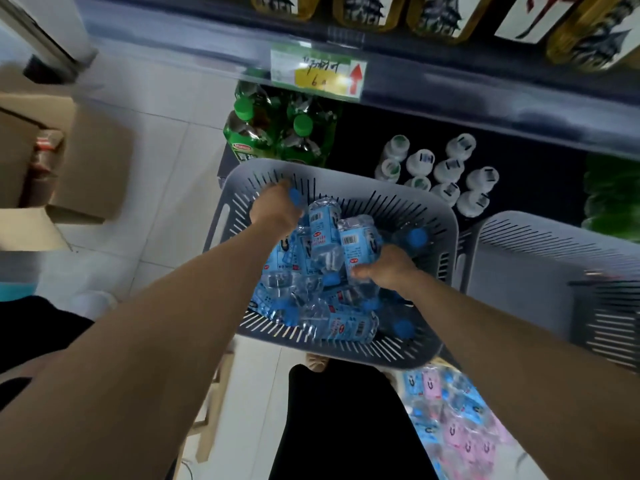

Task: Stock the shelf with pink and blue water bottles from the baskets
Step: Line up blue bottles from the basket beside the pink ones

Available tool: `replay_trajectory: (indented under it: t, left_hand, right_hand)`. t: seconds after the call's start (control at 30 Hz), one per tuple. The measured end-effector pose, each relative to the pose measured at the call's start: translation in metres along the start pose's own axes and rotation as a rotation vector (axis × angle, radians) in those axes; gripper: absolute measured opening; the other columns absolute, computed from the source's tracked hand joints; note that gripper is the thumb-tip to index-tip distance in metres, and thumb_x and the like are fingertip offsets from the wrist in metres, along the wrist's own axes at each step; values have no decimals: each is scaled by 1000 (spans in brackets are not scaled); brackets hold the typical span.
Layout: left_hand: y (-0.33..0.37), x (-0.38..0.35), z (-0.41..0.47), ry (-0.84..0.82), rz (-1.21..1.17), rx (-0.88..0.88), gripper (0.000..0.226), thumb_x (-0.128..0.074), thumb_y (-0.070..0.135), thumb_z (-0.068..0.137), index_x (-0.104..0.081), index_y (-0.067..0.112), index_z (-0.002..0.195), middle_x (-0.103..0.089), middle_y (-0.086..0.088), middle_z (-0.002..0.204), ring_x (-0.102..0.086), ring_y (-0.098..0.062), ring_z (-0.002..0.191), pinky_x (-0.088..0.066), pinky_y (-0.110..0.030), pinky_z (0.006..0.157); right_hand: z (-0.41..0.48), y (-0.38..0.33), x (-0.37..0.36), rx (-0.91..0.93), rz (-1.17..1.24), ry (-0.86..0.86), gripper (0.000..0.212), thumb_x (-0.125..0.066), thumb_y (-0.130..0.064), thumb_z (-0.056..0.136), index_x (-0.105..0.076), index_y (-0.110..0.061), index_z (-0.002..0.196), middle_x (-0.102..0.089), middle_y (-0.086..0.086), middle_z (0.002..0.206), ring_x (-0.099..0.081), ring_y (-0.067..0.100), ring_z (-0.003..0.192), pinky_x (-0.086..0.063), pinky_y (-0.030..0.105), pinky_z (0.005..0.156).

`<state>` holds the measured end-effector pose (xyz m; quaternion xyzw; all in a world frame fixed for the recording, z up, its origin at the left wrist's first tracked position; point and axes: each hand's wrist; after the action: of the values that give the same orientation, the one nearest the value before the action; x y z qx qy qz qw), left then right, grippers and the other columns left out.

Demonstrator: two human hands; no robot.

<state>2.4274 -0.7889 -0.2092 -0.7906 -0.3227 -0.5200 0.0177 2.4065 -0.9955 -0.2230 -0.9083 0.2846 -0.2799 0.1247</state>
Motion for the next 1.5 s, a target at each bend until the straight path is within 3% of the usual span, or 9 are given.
replay_trajectory:
  t: [0.27, 0.4, 0.5, 0.6, 0.7, 0.9, 1.0, 1.13, 1.5]
  left_hand:
    - [-1, 24, -17, 75, -96, -111, 38, -62, 18, 86, -57, 6, 122, -56, -15, 121, -59, -33, 98, -43, -34, 74]
    - [12, 67, -42, 121, -156, -169, 34, -68, 16, 79, -61, 4, 111, -57, -14, 112, -58, -31, 92, -40, -31, 67]
    - [22, 102, -69, 123, -171, -163, 29, -68, 15, 80, -60, 2, 105, -59, -15, 103, -51, -25, 81, -36, -30, 66]
    - [35, 142, -101, 116, -180, -188, 32, -68, 18, 81, -61, 2, 109, -57, -12, 98, -48, -22, 81, -37, -29, 68]
    - [52, 187, -136, 72, -129, -210, 22, -69, 20, 81, -60, 5, 94, -56, -10, 87, -50, -22, 74, -36, -27, 61]
    - [88, 271, -208, 161, -15, -311, 29, -69, 26, 79, -64, 3, 97, -57, -8, 89, -51, -23, 79, -37, -29, 64]
    - [108, 309, -237, 227, 7, -337, 30, -70, 28, 77, -65, 5, 95, -58, -7, 88, -52, -21, 74, -38, -27, 60]
    - [133, 356, -265, 305, -44, -369, 28, -74, 26, 73, -65, 4, 86, -57, -8, 77, -49, -18, 64, -39, -26, 56]
    - [205, 455, -303, 493, -298, -630, 28, -71, 25, 74, -67, 1, 88, -68, -16, 84, -56, -21, 68, -54, -38, 71]
  right_hand:
    - [-19, -15, 17, -35, 286, -9, 60, -77, -23, 72, -46, -10, 122, -59, 11, 115, -62, 25, 94, -54, 32, 67]
    - [-44, -32, 34, 25, 199, 17, 55, -71, -36, 76, -53, -3, 116, -57, 10, 99, -55, 17, 70, -39, 22, 47]
    - [-75, -48, 50, 63, 192, 38, 43, -73, -33, 75, -55, -3, 100, -58, 12, 90, -59, 24, 73, -51, 30, 58]
    - [-118, -65, 73, 127, 81, 30, 48, -72, -34, 76, -52, -3, 107, -54, 10, 92, -56, 26, 82, -49, 36, 68]
    - [-163, -86, 99, 221, -68, 7, 64, -72, -37, 74, -51, -1, 122, -47, 8, 98, -51, 24, 84, -45, 32, 67]
    - [-270, -130, 156, 379, -435, 80, 51, -74, -40, 71, -62, -2, 103, -57, 9, 89, -52, 21, 70, -37, 27, 52]
    - [-319, -149, 182, 428, -568, 113, 61, -72, -40, 73, -59, -1, 118, -62, 11, 102, -57, 22, 76, -44, 25, 53]
    - [-375, -172, 214, 466, -736, 276, 57, -74, -43, 69, -65, -8, 113, -65, 5, 105, -65, 22, 83, -55, 29, 58]
    - [-485, -213, 307, 520, -454, 622, 48, -75, -35, 76, -62, -6, 113, -60, 9, 104, -67, 28, 83, -59, 31, 54]
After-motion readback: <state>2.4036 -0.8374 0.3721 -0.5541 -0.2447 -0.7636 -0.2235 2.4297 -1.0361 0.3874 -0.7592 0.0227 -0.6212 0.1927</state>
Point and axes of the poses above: each hand's wrist, its own z-axis towards the middle knuckle, its own x-axis out of the back of the hand, y = z × x
